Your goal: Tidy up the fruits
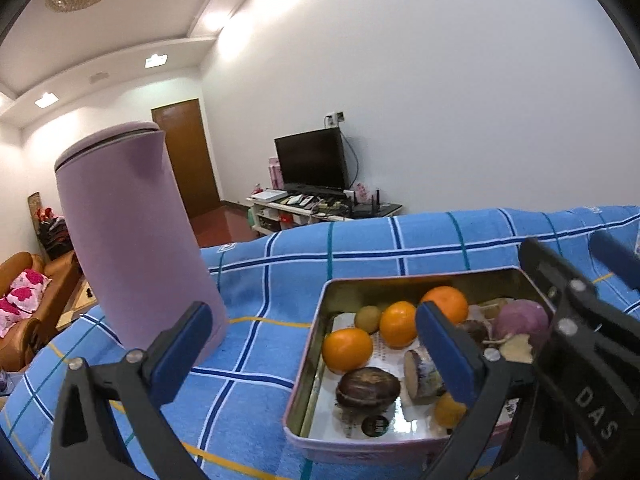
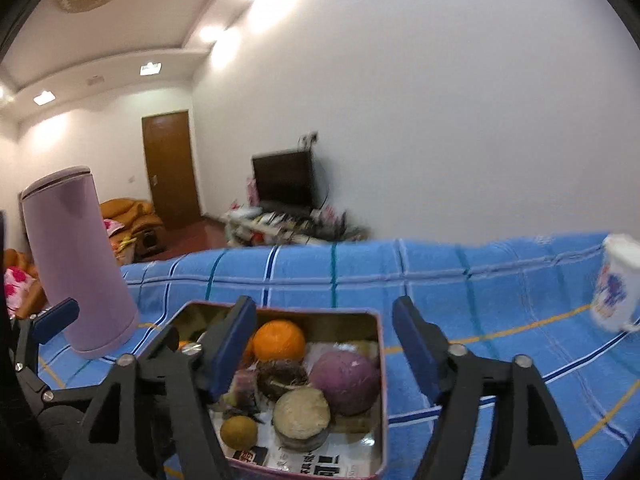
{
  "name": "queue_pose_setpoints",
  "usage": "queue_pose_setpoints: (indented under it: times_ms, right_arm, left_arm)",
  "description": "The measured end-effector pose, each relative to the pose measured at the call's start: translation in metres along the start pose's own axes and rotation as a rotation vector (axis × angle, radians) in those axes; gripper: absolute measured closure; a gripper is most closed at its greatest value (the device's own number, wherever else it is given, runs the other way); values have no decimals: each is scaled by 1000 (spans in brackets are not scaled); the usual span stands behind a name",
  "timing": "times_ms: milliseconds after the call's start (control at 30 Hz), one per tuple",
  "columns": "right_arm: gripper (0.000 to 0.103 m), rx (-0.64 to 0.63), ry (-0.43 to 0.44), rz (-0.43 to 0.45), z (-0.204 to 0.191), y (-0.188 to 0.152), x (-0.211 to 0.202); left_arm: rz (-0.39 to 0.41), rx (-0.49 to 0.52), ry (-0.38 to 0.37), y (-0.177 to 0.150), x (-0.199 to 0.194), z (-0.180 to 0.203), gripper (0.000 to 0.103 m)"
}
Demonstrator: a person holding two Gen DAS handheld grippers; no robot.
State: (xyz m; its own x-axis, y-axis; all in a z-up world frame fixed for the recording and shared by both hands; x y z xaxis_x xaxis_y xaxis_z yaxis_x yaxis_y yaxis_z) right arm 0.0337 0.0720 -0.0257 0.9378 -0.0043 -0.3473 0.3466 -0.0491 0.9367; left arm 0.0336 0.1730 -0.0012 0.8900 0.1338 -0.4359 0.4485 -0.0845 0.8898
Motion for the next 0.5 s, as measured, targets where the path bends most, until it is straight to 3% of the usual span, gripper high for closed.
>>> queue_pose_setpoints:
  times_ms: [133, 333, 500]
  right_arm:
    - [20, -13, -42, 73, -2, 3, -13]
    - [19, 28, -23, 41, 6, 1, -12]
    - [19, 11, -24, 76, 3, 0, -22]
  left_arm:
    - [-1, -24, -33, 0, -2, -2, 0]
    - [26, -30, -57, -3, -10, -4, 0]
    - [38, -27, -71, -4, -15, -2, 0]
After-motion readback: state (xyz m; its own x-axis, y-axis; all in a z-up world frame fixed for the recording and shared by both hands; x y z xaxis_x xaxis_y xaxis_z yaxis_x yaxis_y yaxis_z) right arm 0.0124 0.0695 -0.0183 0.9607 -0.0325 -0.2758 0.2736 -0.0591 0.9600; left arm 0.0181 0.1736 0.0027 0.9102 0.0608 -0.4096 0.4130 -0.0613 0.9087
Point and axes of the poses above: each gripper's, at about its wrist camera, not at the fingertips, and x roughly the way its jaws point, z to its right, y to its top, the point moved 1 cm from there along x, roughly the way its jaws point, and after that the axes turned 3 degrees about -z, right-handed, at the moved point
